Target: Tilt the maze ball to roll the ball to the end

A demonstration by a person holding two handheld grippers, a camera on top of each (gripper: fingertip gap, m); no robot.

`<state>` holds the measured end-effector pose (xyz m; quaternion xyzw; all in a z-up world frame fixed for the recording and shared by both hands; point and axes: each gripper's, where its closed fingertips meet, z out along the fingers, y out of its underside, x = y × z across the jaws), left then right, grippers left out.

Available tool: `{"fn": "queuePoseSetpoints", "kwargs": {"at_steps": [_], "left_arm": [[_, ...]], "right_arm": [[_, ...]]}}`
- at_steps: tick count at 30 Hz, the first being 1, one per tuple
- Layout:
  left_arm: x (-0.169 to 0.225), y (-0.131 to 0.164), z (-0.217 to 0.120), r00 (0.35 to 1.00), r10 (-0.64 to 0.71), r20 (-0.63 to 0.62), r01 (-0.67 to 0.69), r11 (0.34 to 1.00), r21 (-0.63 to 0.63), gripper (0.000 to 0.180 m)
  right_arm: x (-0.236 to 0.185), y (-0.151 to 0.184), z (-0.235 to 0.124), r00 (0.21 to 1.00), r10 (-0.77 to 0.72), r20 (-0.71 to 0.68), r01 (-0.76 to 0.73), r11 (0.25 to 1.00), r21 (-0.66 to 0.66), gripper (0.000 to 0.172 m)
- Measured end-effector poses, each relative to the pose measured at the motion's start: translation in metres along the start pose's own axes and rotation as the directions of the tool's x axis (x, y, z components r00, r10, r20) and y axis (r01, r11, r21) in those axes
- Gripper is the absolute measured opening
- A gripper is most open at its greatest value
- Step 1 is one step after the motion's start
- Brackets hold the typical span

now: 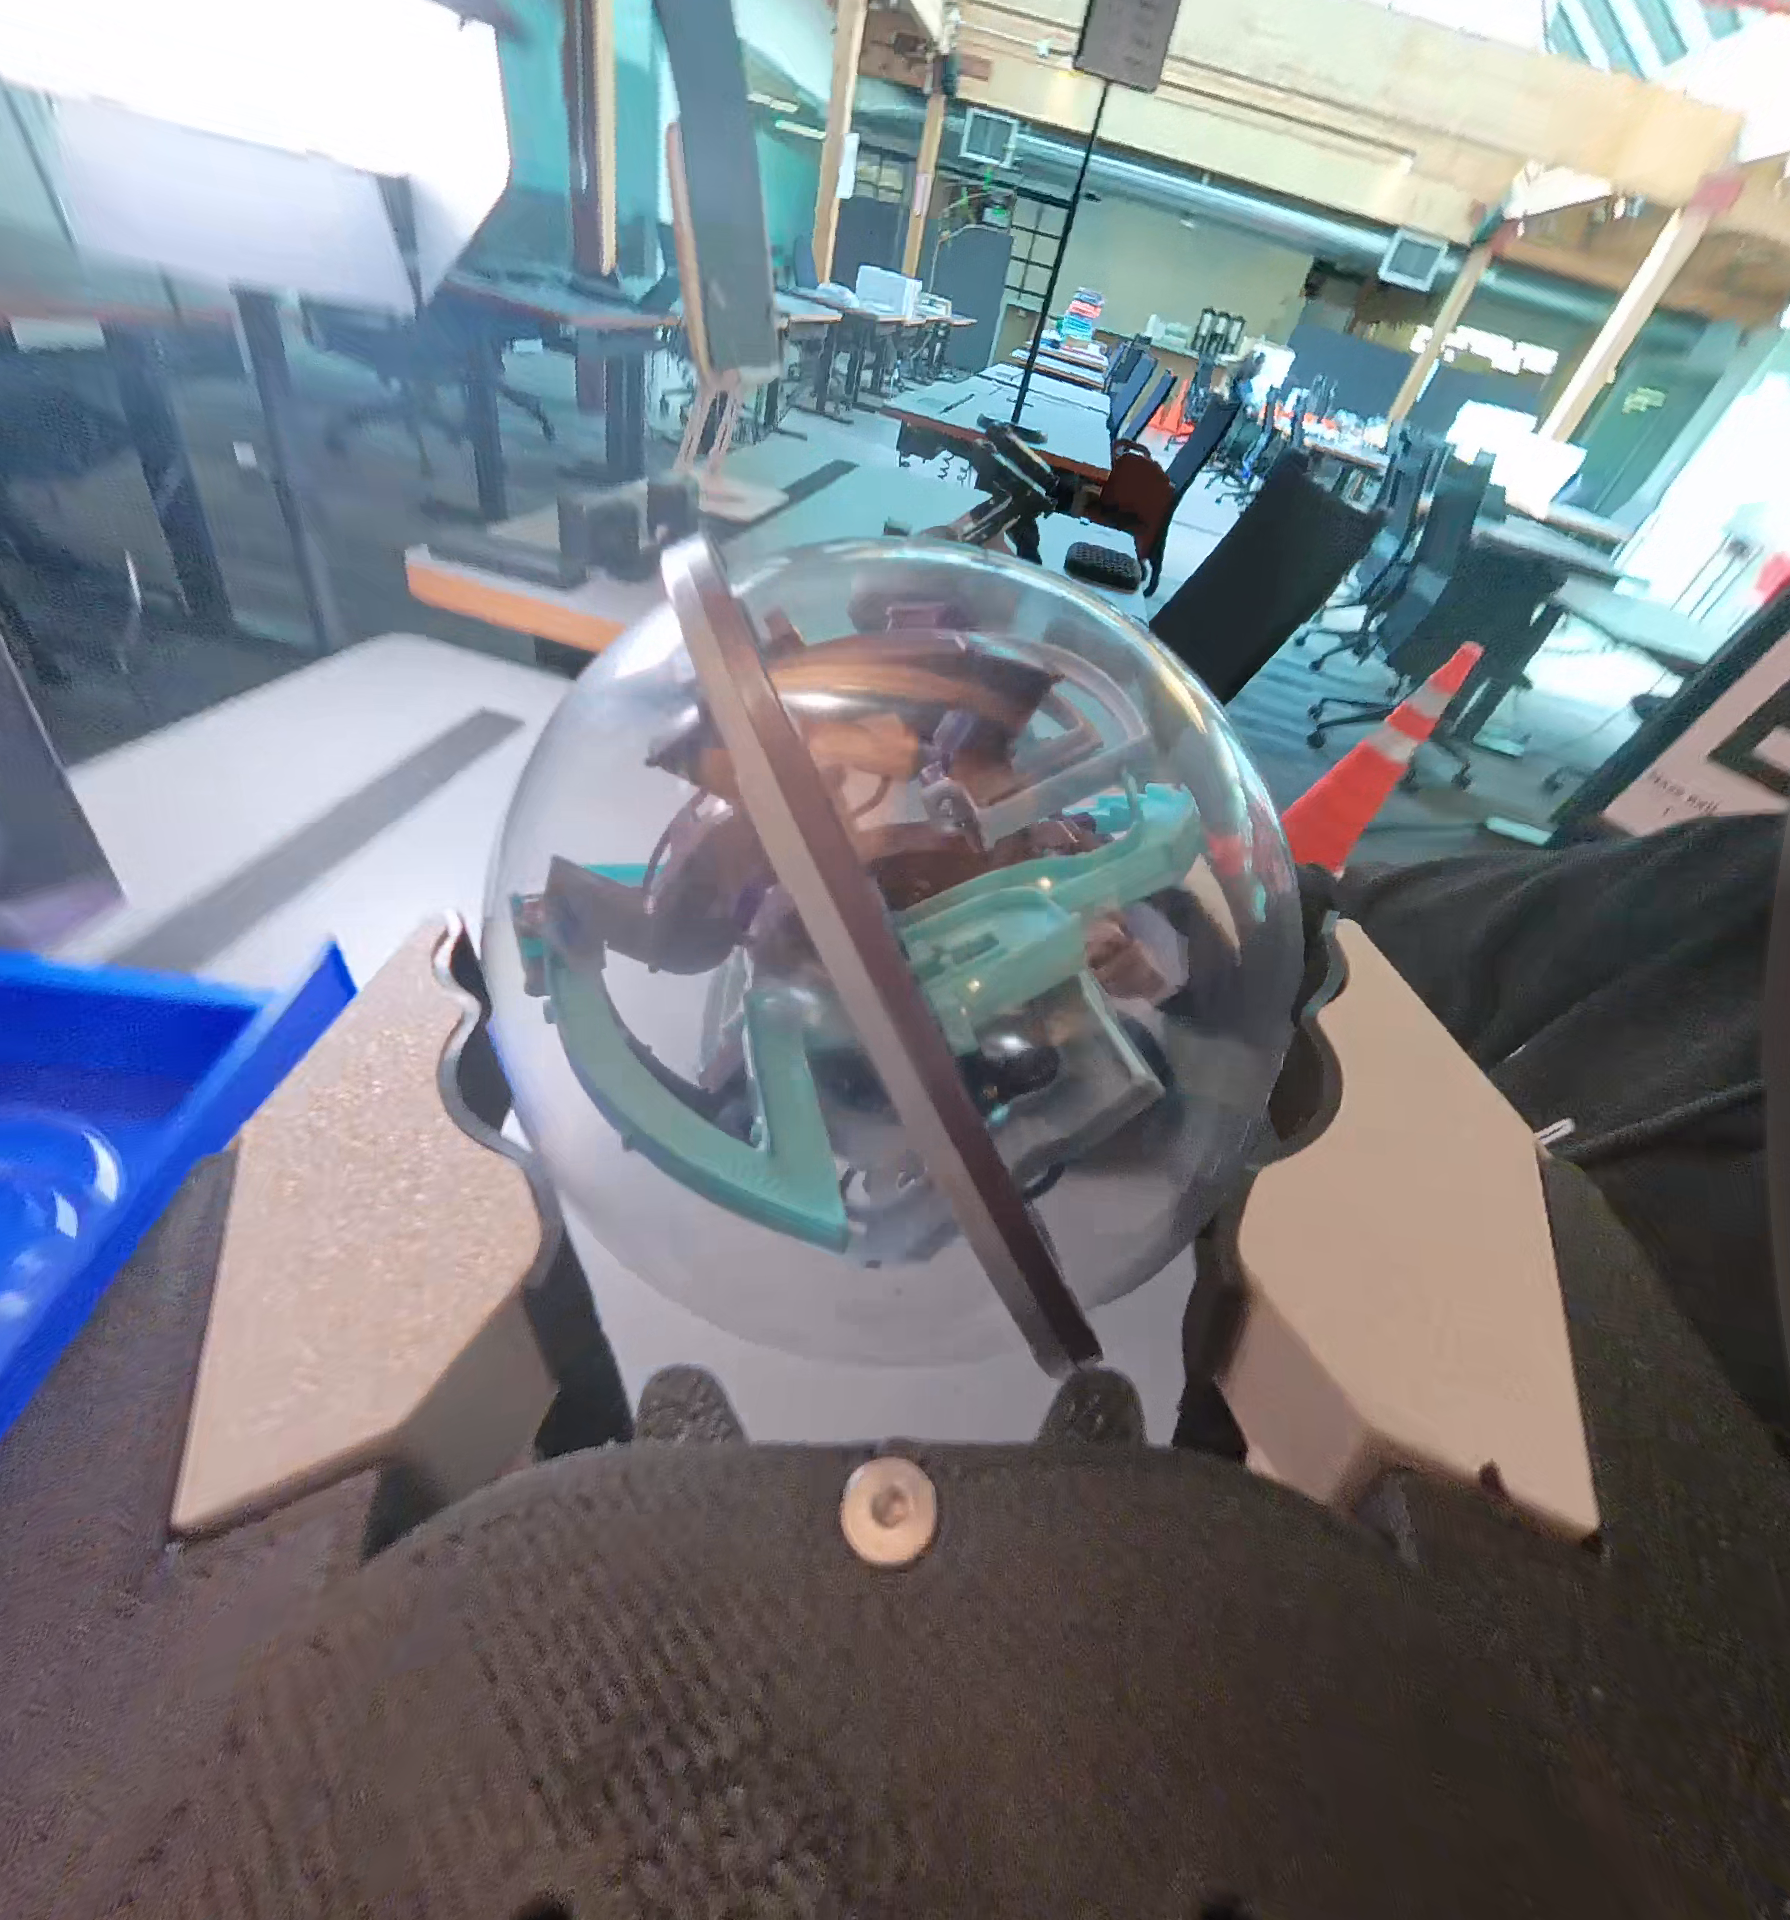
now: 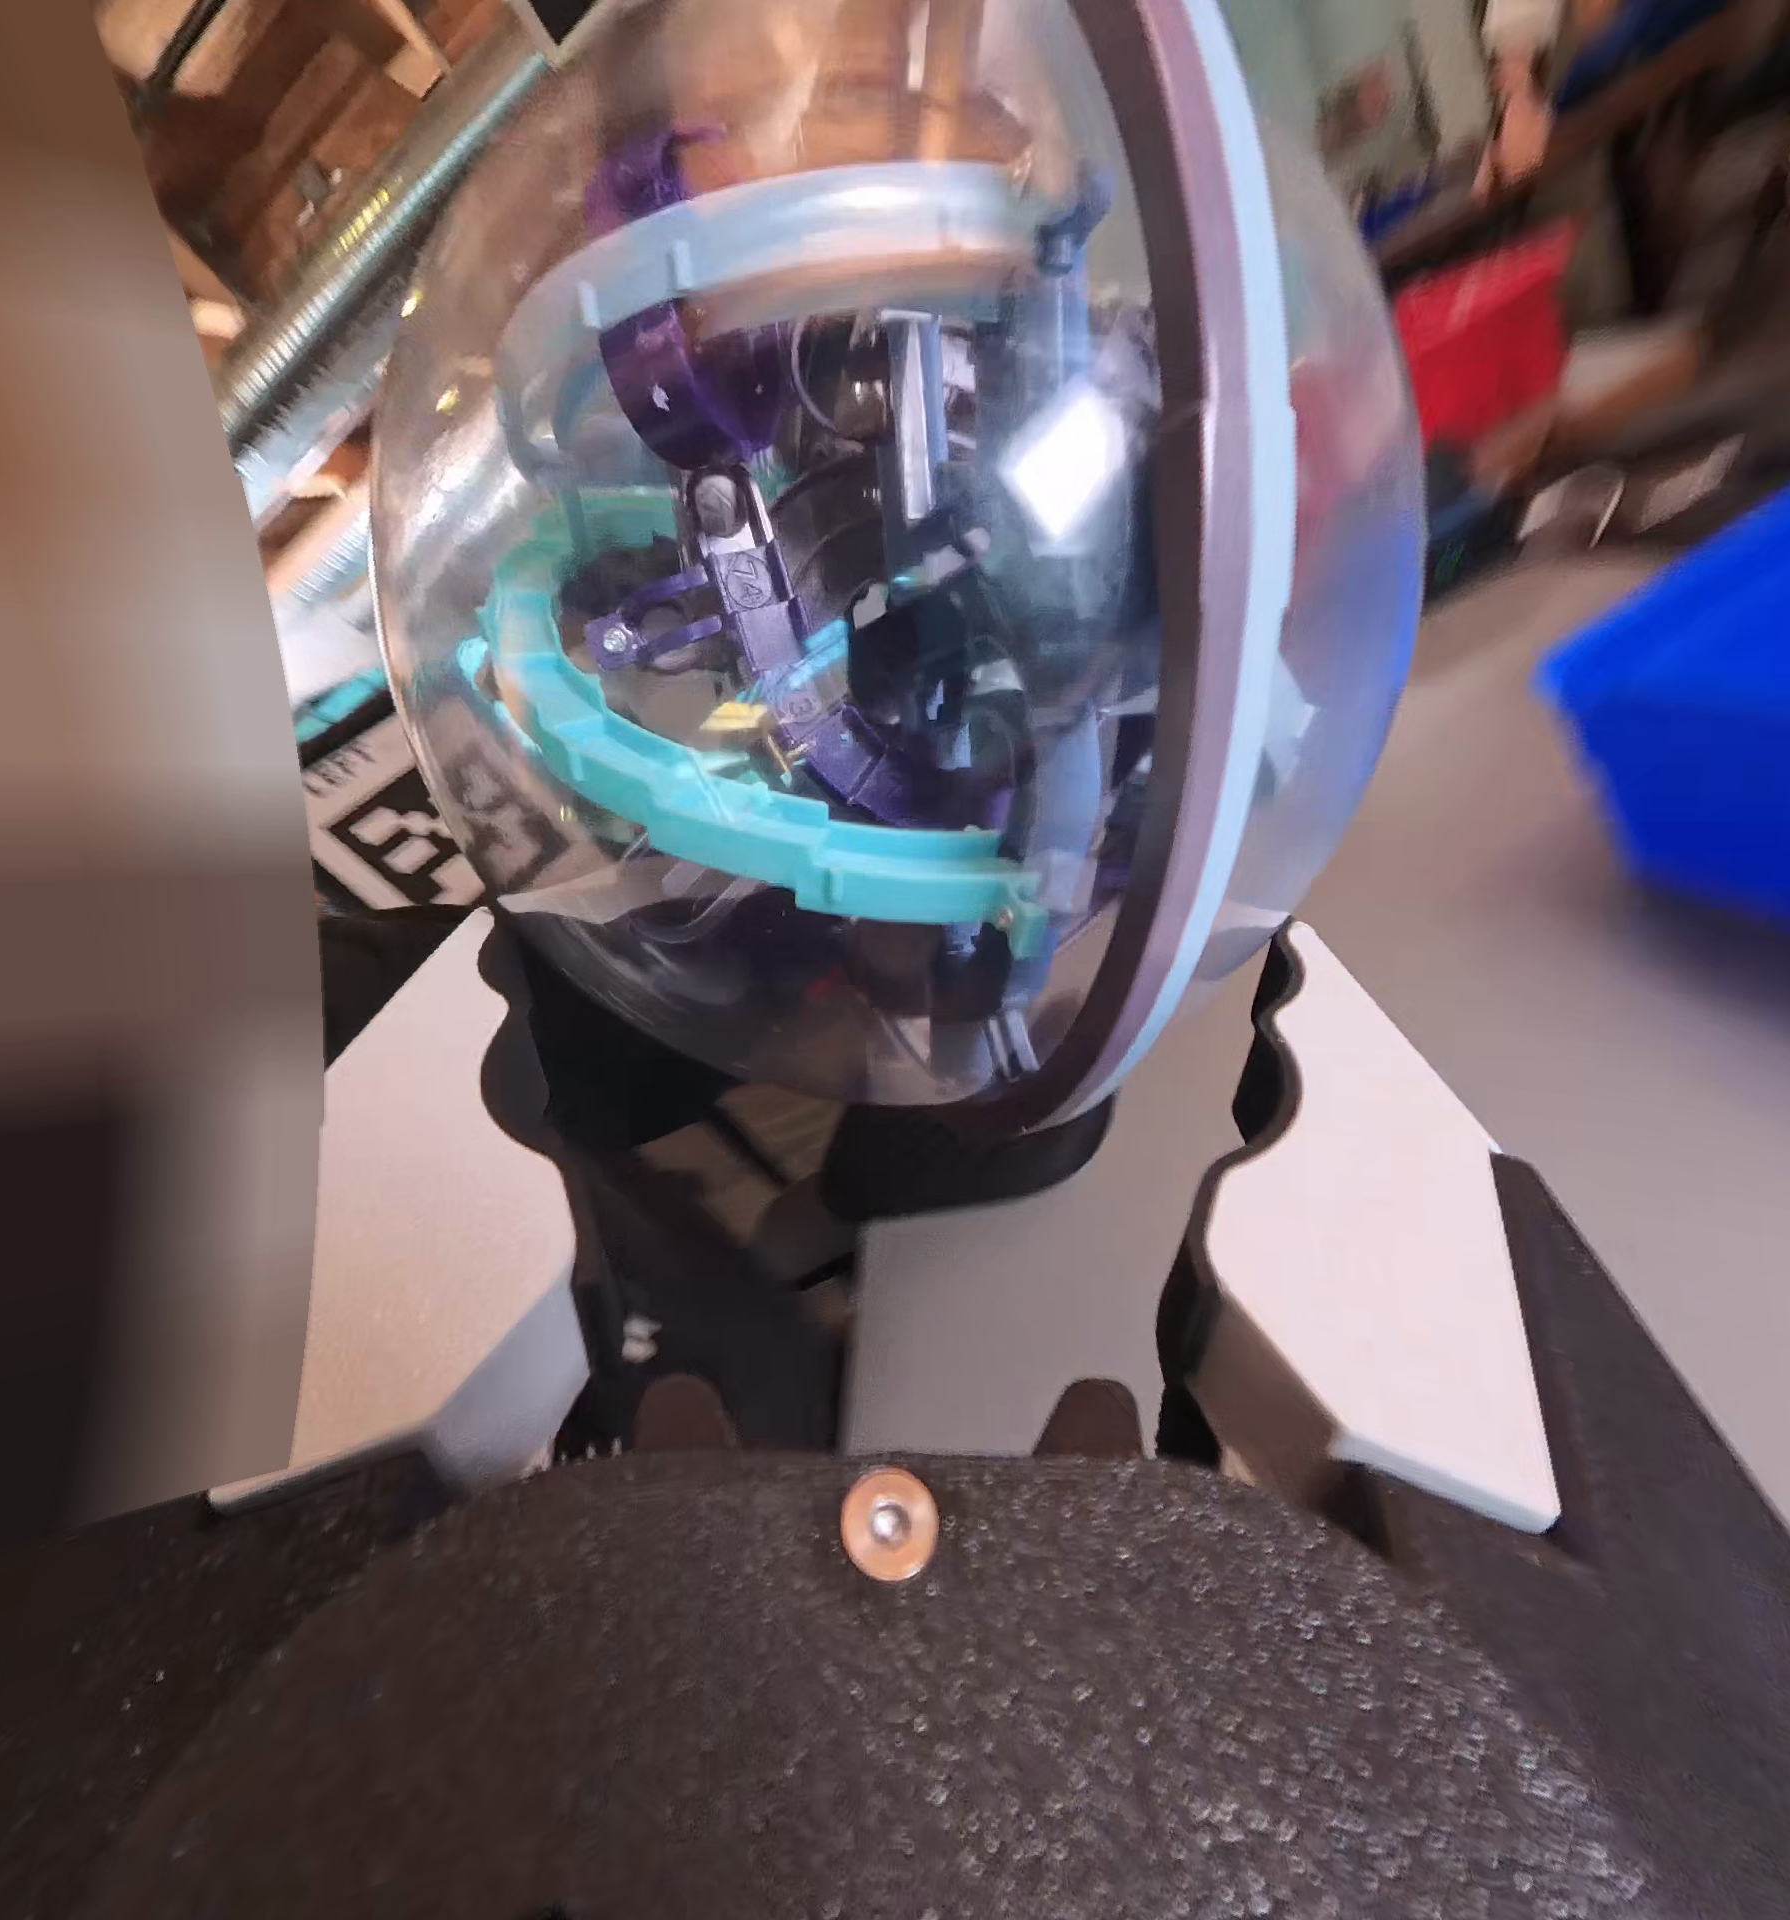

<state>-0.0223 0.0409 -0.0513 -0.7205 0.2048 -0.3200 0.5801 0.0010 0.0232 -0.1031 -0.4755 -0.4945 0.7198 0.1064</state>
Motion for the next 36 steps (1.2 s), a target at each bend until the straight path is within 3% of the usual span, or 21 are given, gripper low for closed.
{"fn": "queuePoseSetpoints", "kwargs": {"at_steps": [4, 10, 12, 15, 16, 20, 26, 31, 36], "left_arm": [[-0.016, 0.049, 0.007, 0.973, -0.230, 0.009, 0.230, 0.973, -0.024, 0.148], [-0.023, 0.127, 0.018, 0.863, -0.504, -0.031, 0.503, 0.864, -0.036, 0.145], [-0.025, 0.143, 0.019, 0.829, -0.558, -0.023, 0.557, 0.829, -0.047, 0.136], [-0.028, 0.150, 0.020, 0.793, -0.608, -0.025, 0.607, 0.794, -0.037, 0.108], [-0.028, 0.151, 0.021, 0.785, -0.619, -0.023, 0.618, 0.785, -0.042, 0.108], [-0.026, 0.149, 0.026, 0.850, -0.527, -0.016, 0.526, 0.849, -0.048, 0.113], [-0.009, 0.147, 0.020, 0.956, -0.269, -0.114, 0.267, 0.963, -0.034, 0.136], [-0.012, 0.163, 0.021, 0.973, -0.219, -0.071, 0.215, 0.974, -0.064, 0.136], [-0.017, 0.161, 0.015, 0.976, -0.211, -0.053, 0.208, 0.977, -0.046, 0.133]], "right_arm": [[0.022, 0.038, -0.005, 0.984, 0.174, -0.020, -0.175, 0.984, -0.029, 0.137], [0.049, 0.106, -0.015, 0.963, 0.229, -0.141, -0.251, 0.953, -0.168, 0.142], [0.056, 0.119, -0.017, 0.960, 0.201, -0.197, -0.241, 0.948, -0.210, 0.141], [0.063, 0.124, -0.024, 0.958, 0.141, -0.249, -0.205, 0.945, -0.253, 0.145], [0.062, 0.123, -0.027, 0.958, 0.127, -0.258, -0.194, 0.947, -0.255, 0.143], [0.068, 0.109, -0.038, 0.944, 0.062, -0.325, -0.142, 0.963, -0.229, 0.140], [0.077, 0.101, -0.048, 0.933, 0.148, -0.327, -0.207, 0.966, -0.152, 0.132], [0.078, 0.099, -0.045, 0.936, 0.153, -0.316, -0.209, 0.966, -0.150, 0.130], [0.078, 0.092, -0.049, 0.938, 0.078, -0.337, -0.141, 0.976, -0.167, 0.124]]}}
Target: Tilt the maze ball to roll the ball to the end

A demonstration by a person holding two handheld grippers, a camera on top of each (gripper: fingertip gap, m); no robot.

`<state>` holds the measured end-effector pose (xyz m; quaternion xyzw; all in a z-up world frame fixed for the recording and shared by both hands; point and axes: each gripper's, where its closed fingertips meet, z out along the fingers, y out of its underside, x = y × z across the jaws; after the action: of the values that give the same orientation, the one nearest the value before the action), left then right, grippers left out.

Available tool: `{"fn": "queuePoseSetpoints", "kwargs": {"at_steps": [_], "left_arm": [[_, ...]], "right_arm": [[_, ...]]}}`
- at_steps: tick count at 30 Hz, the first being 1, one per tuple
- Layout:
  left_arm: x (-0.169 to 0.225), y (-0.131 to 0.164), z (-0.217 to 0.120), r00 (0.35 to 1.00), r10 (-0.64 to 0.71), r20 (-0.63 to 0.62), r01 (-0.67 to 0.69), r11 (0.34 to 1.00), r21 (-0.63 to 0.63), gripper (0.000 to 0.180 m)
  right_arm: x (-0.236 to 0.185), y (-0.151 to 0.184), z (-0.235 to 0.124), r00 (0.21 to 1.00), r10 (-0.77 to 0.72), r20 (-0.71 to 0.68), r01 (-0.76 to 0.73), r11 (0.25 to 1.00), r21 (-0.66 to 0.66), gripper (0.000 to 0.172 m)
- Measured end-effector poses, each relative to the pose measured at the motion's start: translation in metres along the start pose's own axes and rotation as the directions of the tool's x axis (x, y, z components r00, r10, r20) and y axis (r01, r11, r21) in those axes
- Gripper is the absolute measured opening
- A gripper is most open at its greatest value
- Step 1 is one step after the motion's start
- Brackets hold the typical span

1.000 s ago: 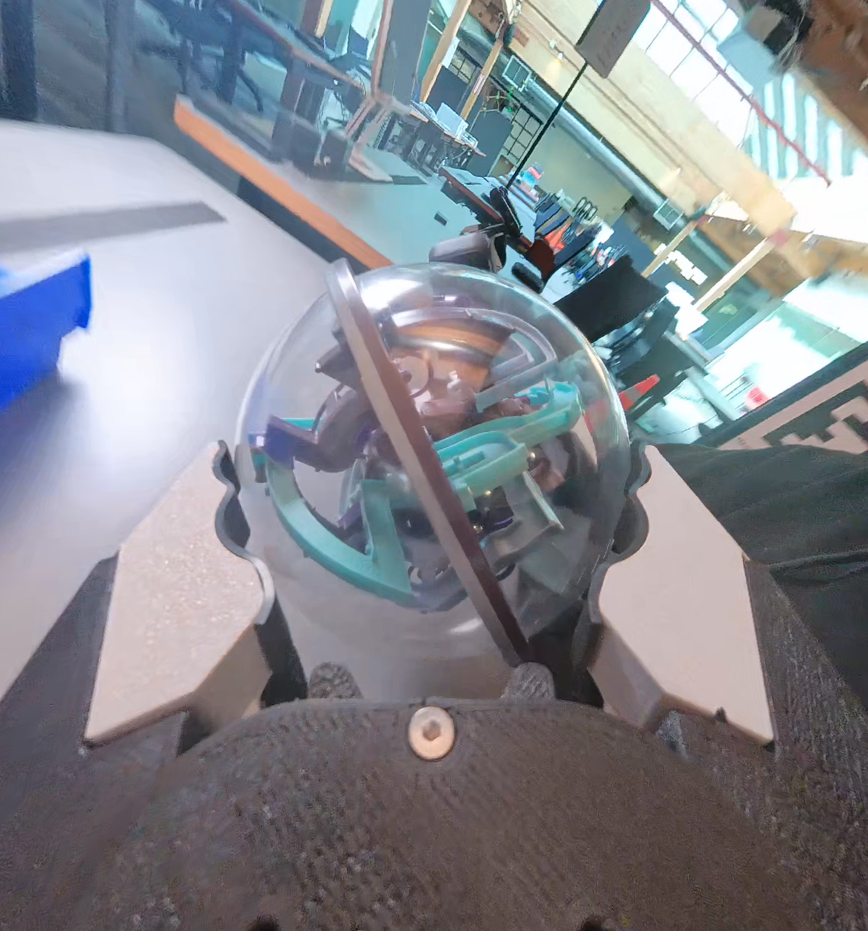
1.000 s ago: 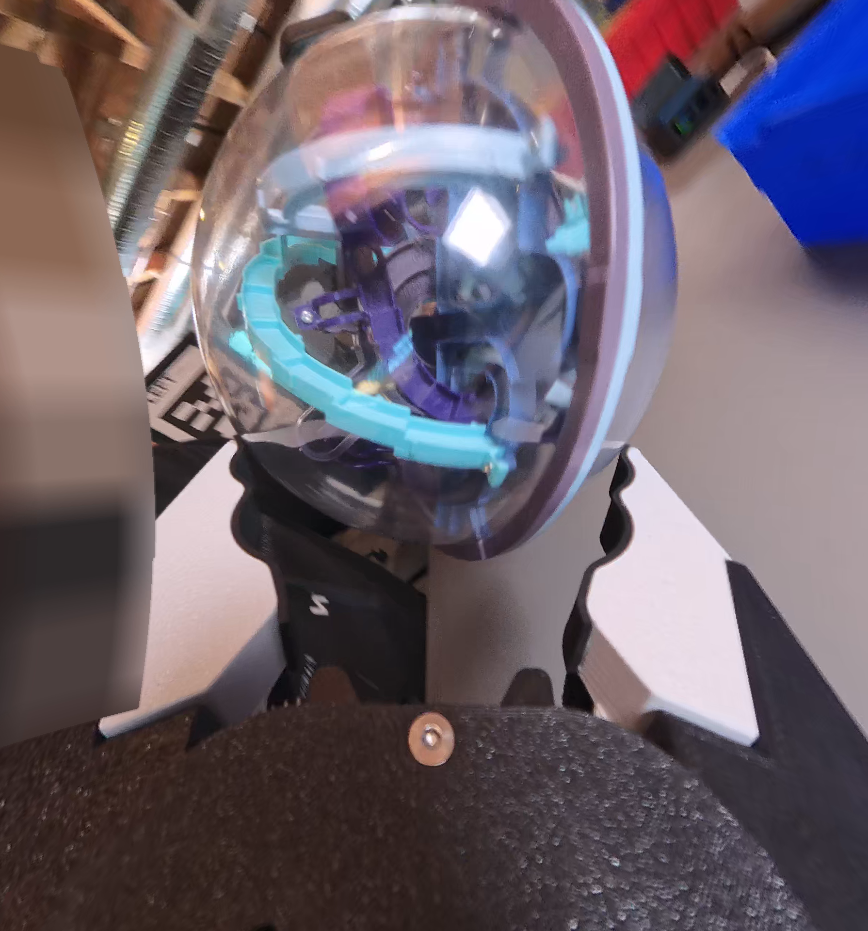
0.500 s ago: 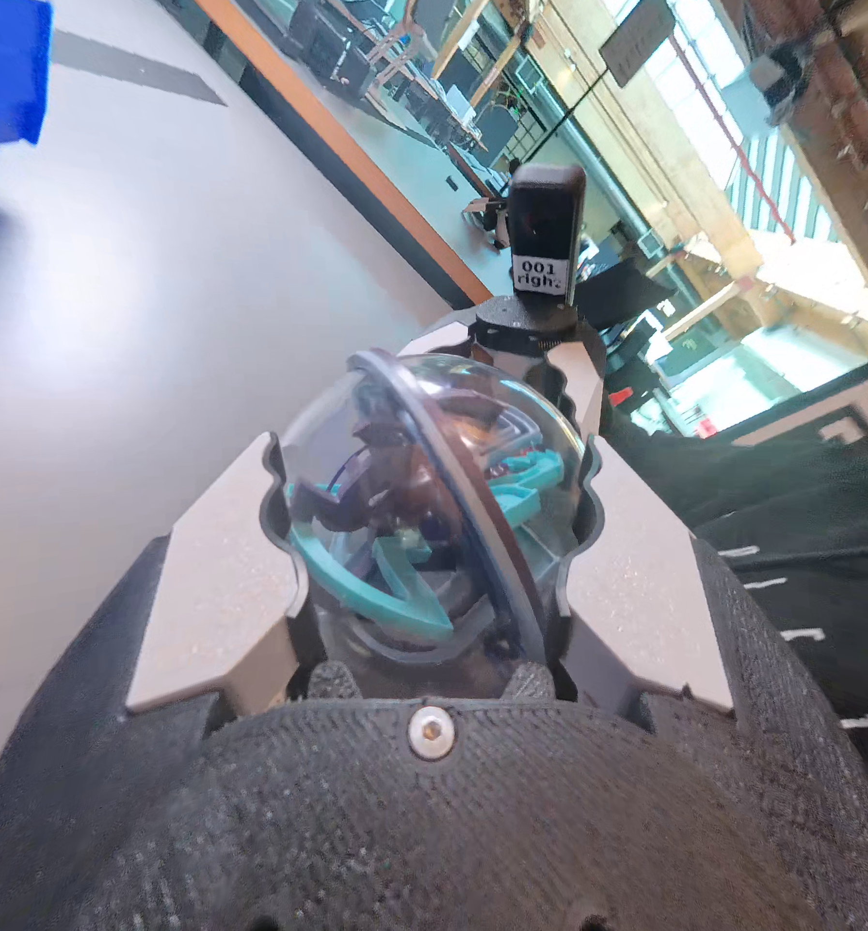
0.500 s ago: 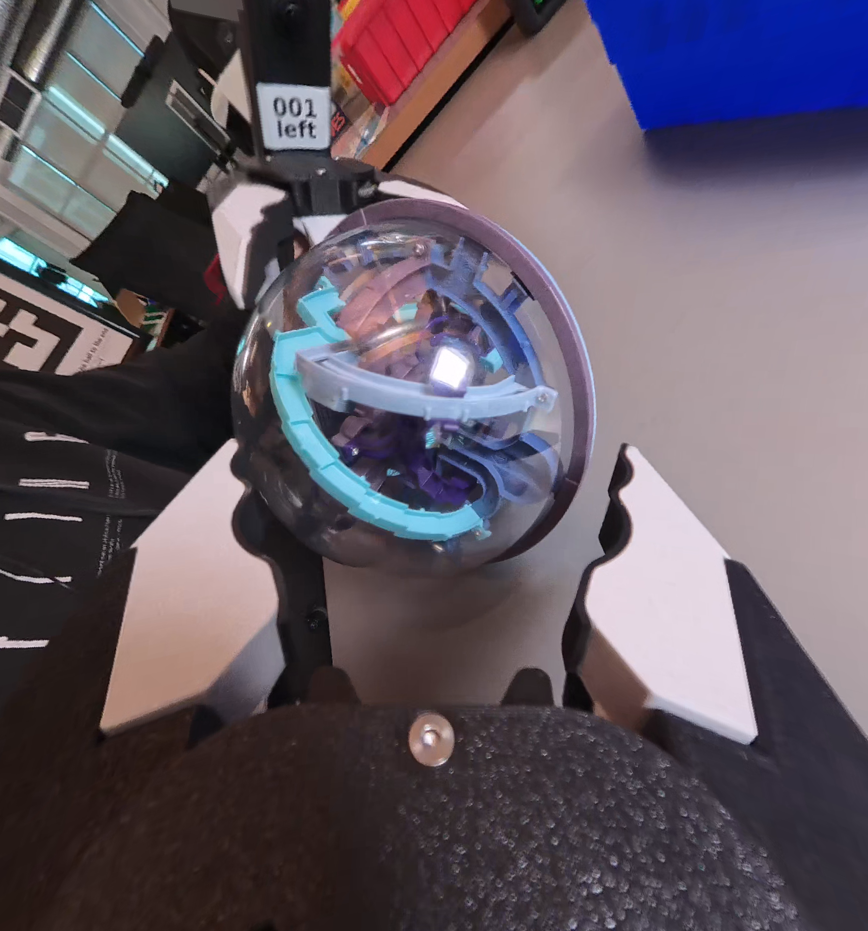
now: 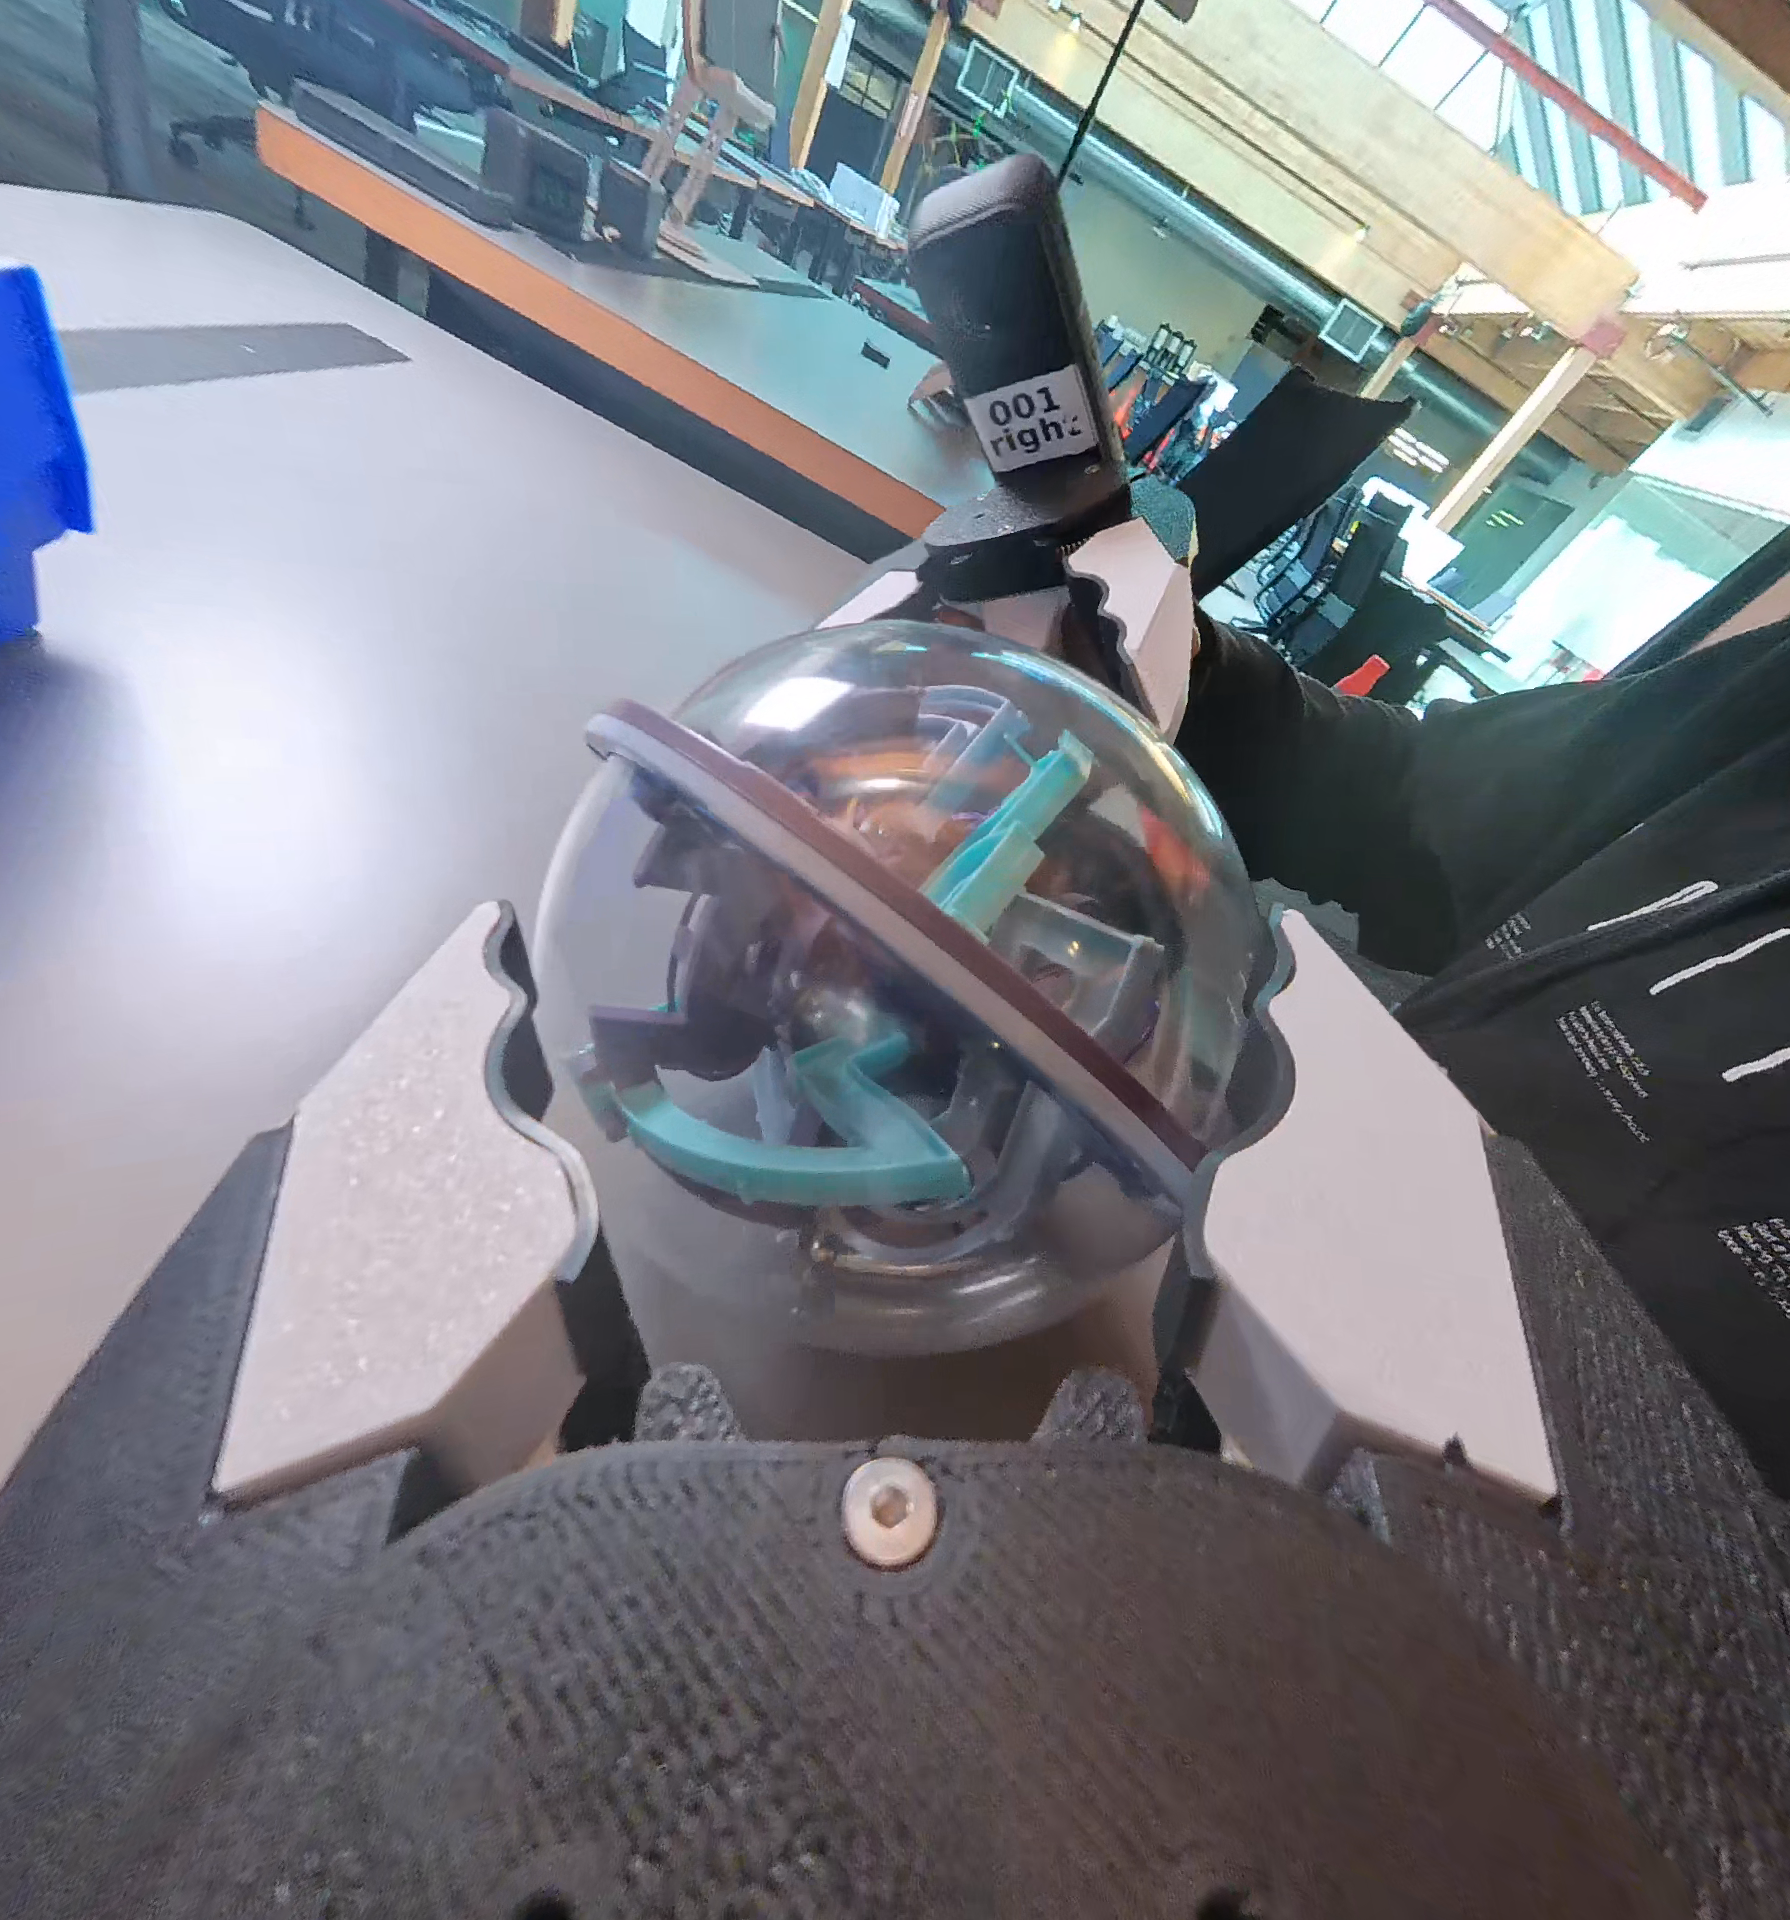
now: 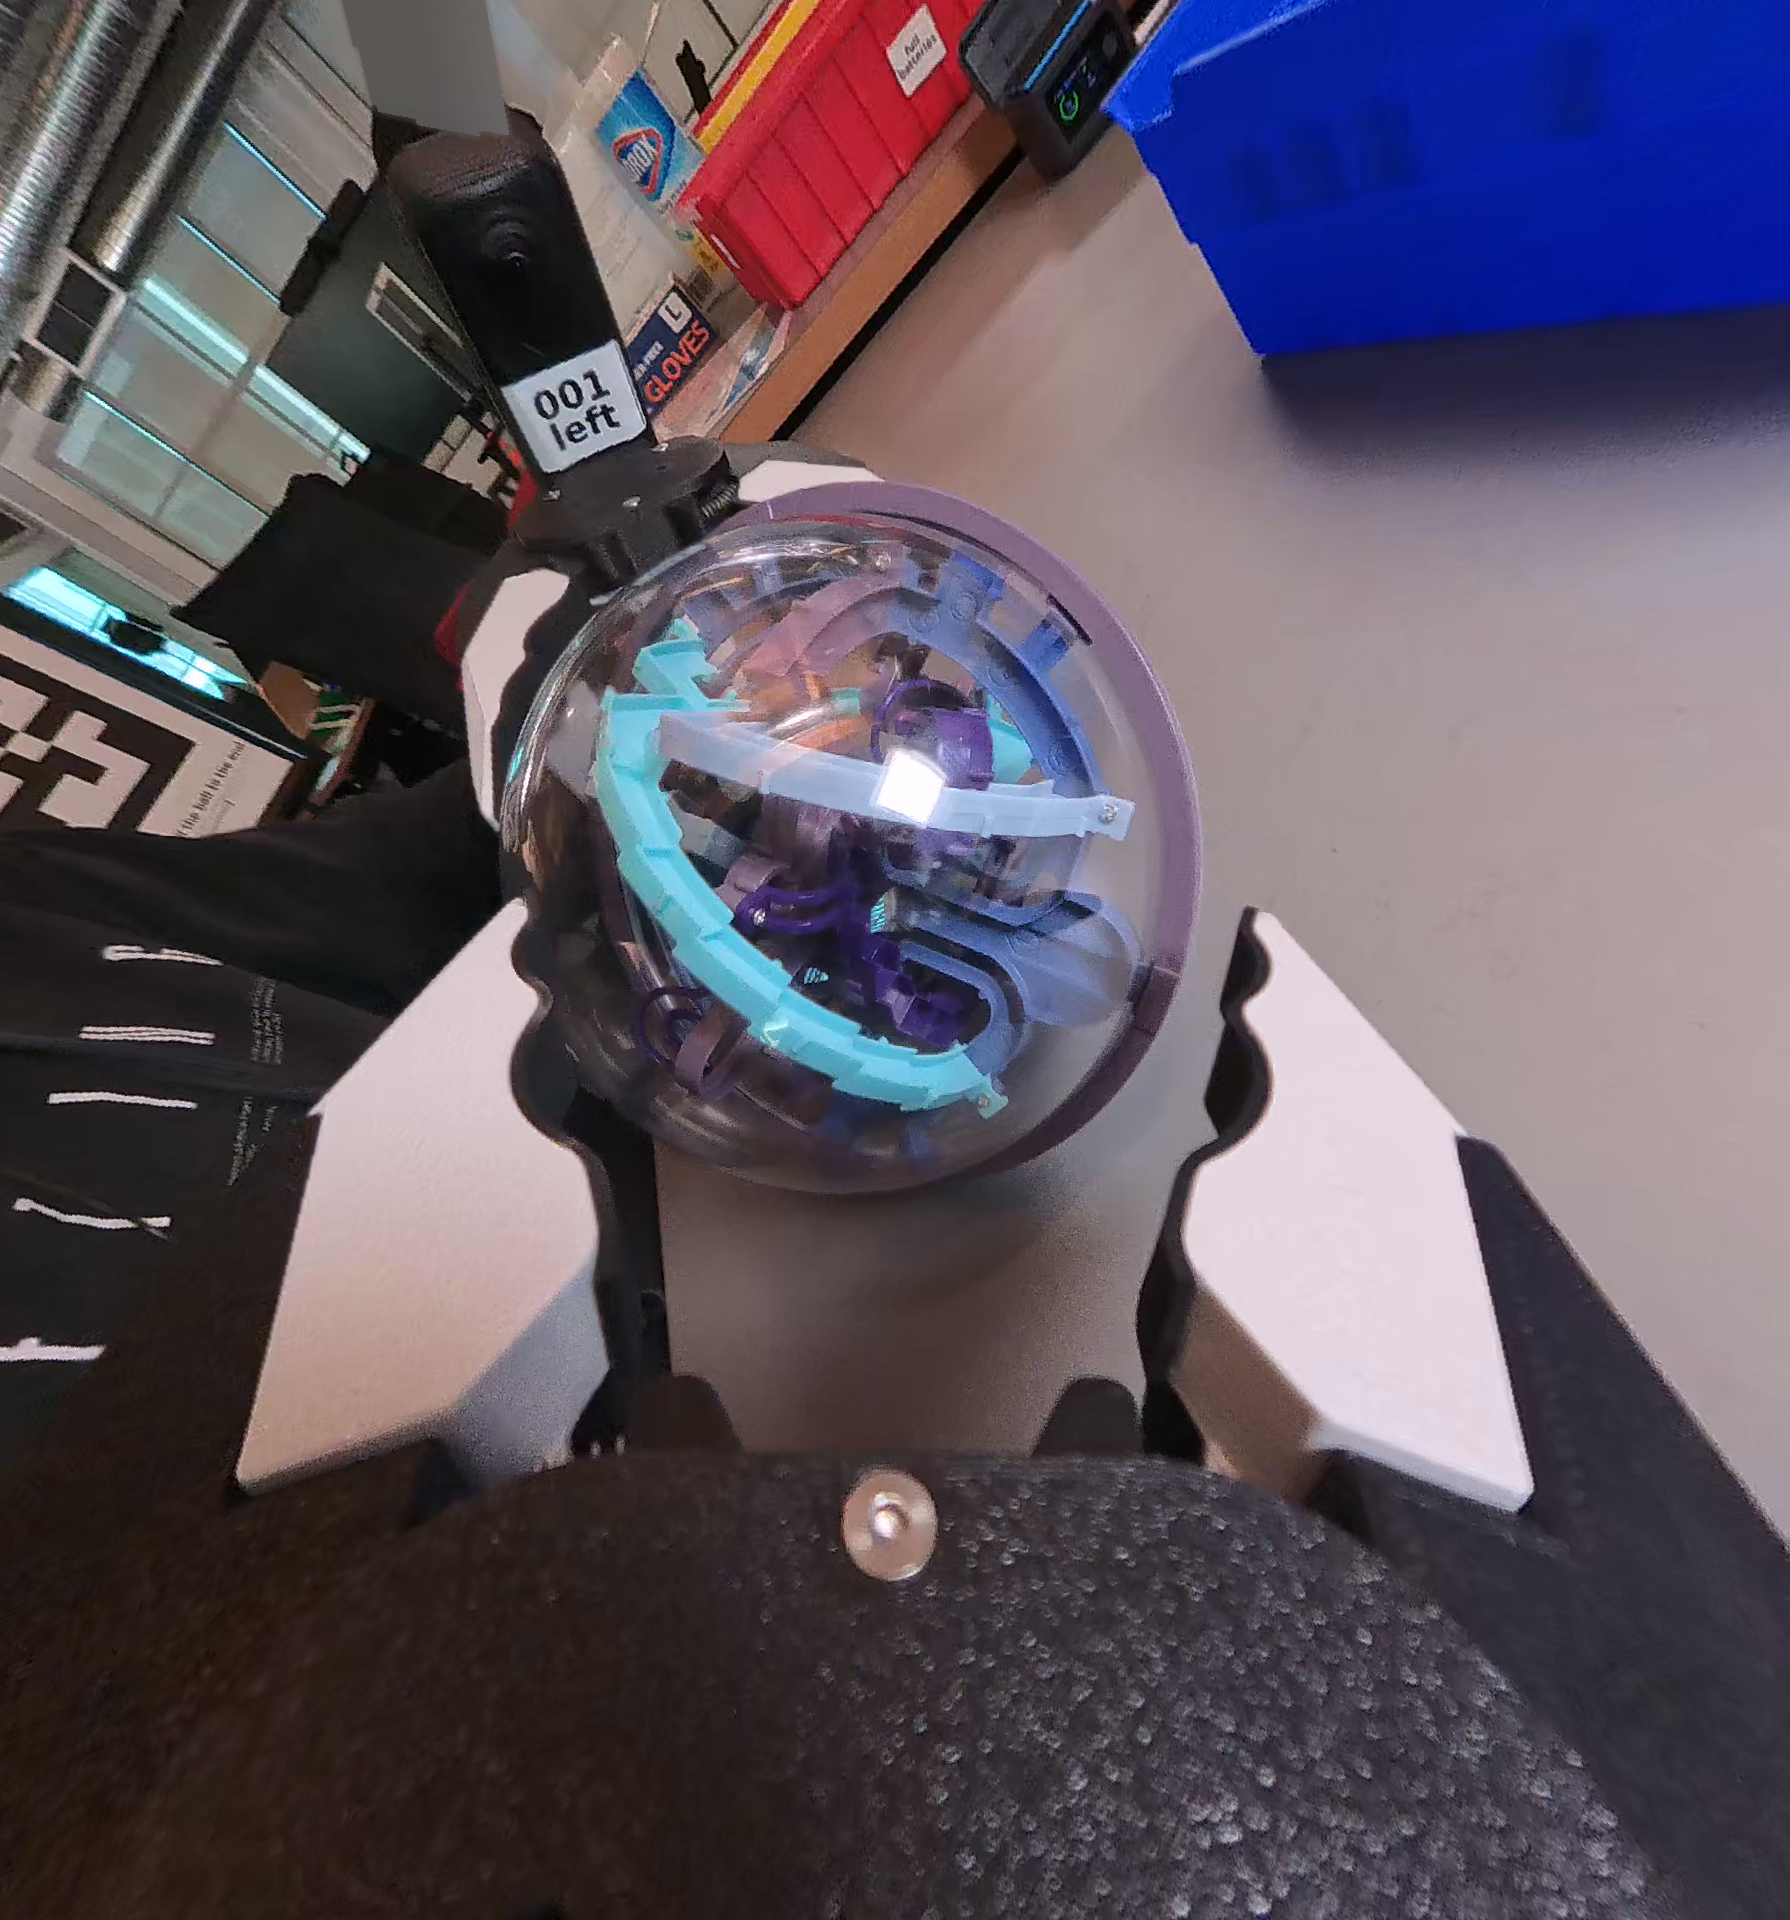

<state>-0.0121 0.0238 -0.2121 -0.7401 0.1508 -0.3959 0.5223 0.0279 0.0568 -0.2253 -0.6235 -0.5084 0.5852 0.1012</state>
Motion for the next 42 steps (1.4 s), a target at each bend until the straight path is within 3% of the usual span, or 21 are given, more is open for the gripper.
{"fn": "queuePoseSetpoints", "kwargs": {"at_steps": [6, 11, 16, 20, 24, 34, 42], "left_arm": [[0.000, -0.007, -0.020, 0.997, 0.032, 0.064, -0.036, 0.997, 0.062, 0.130], [0.012, -0.003, -0.031, 0.977, 0.138, 0.163, -0.147, 0.988, 0.044, 0.131], [-0.007, 0.005, -0.026, 0.910, 0.252, 0.330, -0.258, 0.966, -0.026, 0.134], [-0.016, 0.009, -0.020, 0.929, 0.222, 0.295, -0.233, 0.973, -0.001, 0.131], [-0.016, 0.010, -0.022, 0.935, 0.233, 0.267, -0.256, 0.965, 0.052, 0.130], [-0.017, 0.008, -0.018, 0.931, 0.252, 0.262, -0.282, 0.955, 0.086, 0.129], [-0.021, 0.006, -0.024, 0.945, 0.201, 0.257, -0.238, 0.964, 0.121, 0.124]], "right_arm": [[-0.008, -0.007, -0.021, 0.989, -0.146, -0.037, 0.148, 0.987, 0.069, 0.118], [-0.023, 0.007, -0.030, 0.922, -0.373, -0.101, 0.377, 0.925, 0.033, 0.117], [-0.014, 0.013, -0.013, 0.804, -0.565, -0.186, 0.564, 0.823, -0.061, 0.122], [-0.002, 0.007, 0.007, 0.751, -0.631, -0.194, 0.631, 0.772, -0.070, 0.122], [0.003, 0.005, 0.019, 0.731, -0.660, -0.173, 0.669, 0.743, -0.008, 0.118], [0.008, 0.006, 0.017, 0.764, -0.625, -0.162, 0.641, 0.763, 0.082, 0.115], [0.019, -0.018, -0.020, 0.860, -0.488, -0.149, 0.510, 0.825, 0.244, 0.099]]}}
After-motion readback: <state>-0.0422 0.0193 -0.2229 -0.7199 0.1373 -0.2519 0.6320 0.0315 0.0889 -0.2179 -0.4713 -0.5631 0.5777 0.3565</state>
